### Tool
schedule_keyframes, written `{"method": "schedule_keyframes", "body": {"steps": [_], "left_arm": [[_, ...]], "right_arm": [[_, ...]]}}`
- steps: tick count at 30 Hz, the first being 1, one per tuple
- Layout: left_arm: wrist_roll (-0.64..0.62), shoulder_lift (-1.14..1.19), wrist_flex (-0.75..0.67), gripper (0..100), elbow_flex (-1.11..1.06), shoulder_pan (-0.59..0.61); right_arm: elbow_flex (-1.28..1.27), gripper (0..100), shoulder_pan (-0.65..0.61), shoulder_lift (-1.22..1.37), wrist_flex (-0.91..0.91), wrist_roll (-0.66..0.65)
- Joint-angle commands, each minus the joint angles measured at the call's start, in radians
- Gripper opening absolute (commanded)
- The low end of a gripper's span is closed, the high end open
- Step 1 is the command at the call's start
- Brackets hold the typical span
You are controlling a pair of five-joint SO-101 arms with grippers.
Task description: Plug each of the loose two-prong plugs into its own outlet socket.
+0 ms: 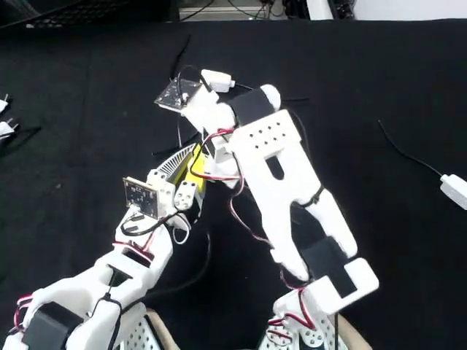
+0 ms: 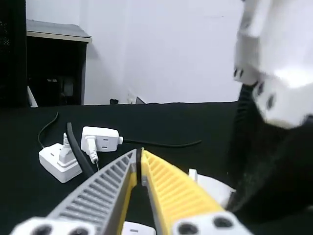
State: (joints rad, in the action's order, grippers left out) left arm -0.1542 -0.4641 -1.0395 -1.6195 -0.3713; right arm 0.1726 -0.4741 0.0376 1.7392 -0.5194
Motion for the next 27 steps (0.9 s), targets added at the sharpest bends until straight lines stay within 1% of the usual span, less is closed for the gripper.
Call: {"method": "schedule_keyframes", "body": {"steps": [1,7,11,17,20,27], "left_arm": [[0.006,-0.014,-0.003,3,0.002,0.001],[0.006,-0.014,-0.002,3,-0.008,0.001],[0.006,-0.014,-0.002,3,-0.01,-0.005],[0.006,-0.014,-0.002,3,-0.01,-0.005],[0.006,-0.014,-0.002,3,-0.027,-0.01],[0.006,-0.014,-0.002,3,-0.03,-0.012]], "right_arm": [[0.013,1.2,-0.028,-0.07,0.014,0.023],[0.015,1.2,-0.032,-0.099,0.002,0.052],[0.007,1.2,-0.028,-0.113,-0.034,0.097],[0.005,1.2,-0.031,-0.111,-0.046,0.103],[0.005,1.2,-0.028,-0.113,-0.066,0.149],[0.005,1.2,-0.026,-0.11,-0.074,0.157]]}}
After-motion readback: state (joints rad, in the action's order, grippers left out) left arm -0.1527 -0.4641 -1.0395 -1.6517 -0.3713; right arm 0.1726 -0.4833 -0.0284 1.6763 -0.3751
